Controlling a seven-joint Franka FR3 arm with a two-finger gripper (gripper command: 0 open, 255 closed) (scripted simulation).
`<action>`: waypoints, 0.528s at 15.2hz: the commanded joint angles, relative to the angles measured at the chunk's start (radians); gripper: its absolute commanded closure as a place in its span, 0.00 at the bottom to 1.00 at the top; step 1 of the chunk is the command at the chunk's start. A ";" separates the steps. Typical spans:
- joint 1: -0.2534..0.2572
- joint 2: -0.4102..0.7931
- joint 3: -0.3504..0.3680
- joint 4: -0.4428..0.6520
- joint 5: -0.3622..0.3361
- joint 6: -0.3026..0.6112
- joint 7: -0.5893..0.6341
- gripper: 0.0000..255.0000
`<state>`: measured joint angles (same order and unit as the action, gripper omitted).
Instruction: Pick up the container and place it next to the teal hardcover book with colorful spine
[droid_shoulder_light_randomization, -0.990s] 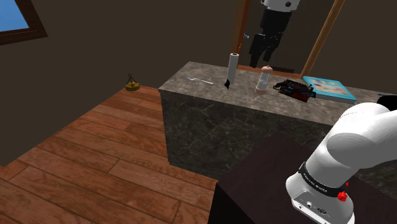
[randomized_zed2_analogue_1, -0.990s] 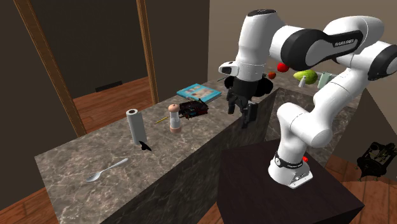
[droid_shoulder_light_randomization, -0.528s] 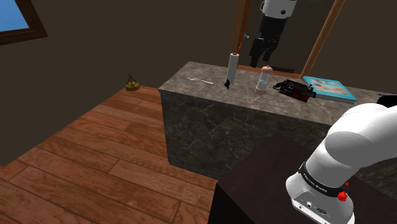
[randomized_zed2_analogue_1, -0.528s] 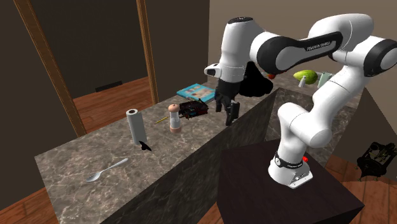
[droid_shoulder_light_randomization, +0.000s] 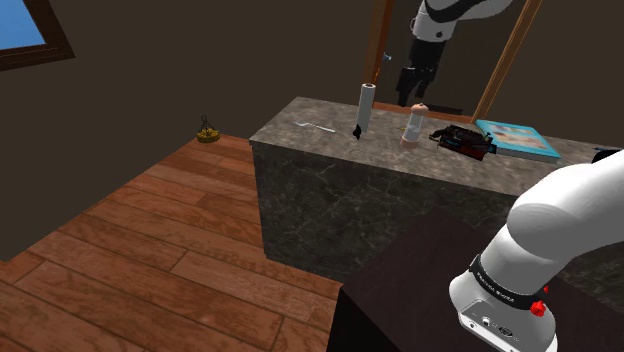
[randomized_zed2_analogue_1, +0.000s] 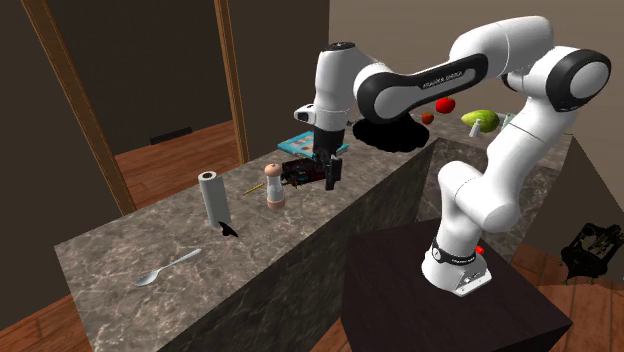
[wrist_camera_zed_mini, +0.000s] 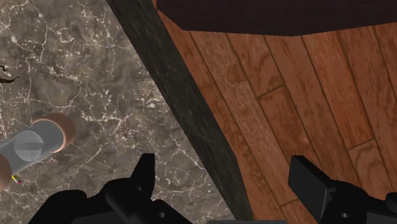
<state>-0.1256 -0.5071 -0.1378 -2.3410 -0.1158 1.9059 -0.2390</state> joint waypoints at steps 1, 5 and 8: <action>-0.011 0.057 -0.024 0.028 -0.012 0.030 -0.024 0.00; -0.035 0.172 -0.078 0.092 -0.027 0.084 -0.081 0.00; -0.051 0.263 -0.116 0.151 -0.028 0.119 -0.126 0.00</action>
<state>-0.1718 -0.2677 -0.2438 -2.2054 -0.1421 2.0161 -0.3530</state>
